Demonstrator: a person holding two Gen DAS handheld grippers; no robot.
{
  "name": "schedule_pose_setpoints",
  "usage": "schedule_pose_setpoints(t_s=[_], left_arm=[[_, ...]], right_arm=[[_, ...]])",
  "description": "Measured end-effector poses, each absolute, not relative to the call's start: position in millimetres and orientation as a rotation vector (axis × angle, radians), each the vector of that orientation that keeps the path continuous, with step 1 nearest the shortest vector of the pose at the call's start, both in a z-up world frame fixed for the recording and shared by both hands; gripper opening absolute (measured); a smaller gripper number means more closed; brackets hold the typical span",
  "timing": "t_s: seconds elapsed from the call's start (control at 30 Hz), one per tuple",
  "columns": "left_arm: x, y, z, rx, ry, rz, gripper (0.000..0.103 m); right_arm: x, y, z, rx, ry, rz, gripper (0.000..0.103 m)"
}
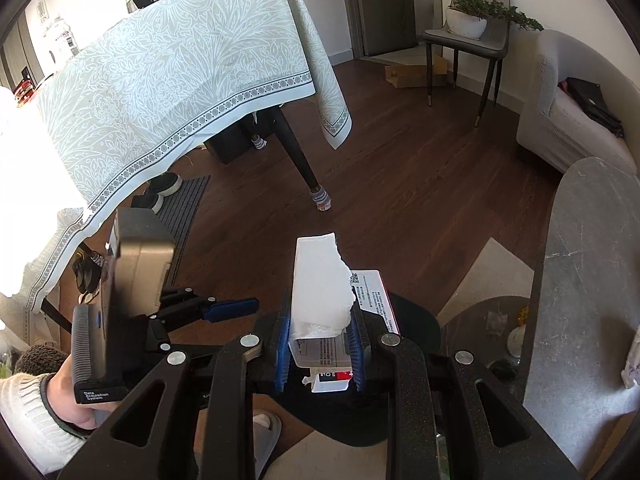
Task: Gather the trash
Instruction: 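Lower the white paper box into the green bin and open the right tool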
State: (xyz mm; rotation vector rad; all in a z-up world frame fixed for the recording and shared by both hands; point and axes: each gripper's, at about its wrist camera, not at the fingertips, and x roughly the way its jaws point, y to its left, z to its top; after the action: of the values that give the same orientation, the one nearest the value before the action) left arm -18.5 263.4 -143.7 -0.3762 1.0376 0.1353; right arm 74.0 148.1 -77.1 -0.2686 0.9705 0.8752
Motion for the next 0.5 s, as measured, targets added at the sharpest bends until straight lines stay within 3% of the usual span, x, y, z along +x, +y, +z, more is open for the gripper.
schedule_pose_setpoints(t_s=[0.17, 0.5], left_arm=[[-28, 274, -117, -0.376, 0.955, 0.169, 0.043], [-38, 299, -56, -0.453, 0.782, 0.216, 0.026]], right_arm=[[76, 157, -91, -0.291, 0.993, 0.847, 0.024], [82, 162, -148, -0.324, 1.105, 0.815, 0.024]])
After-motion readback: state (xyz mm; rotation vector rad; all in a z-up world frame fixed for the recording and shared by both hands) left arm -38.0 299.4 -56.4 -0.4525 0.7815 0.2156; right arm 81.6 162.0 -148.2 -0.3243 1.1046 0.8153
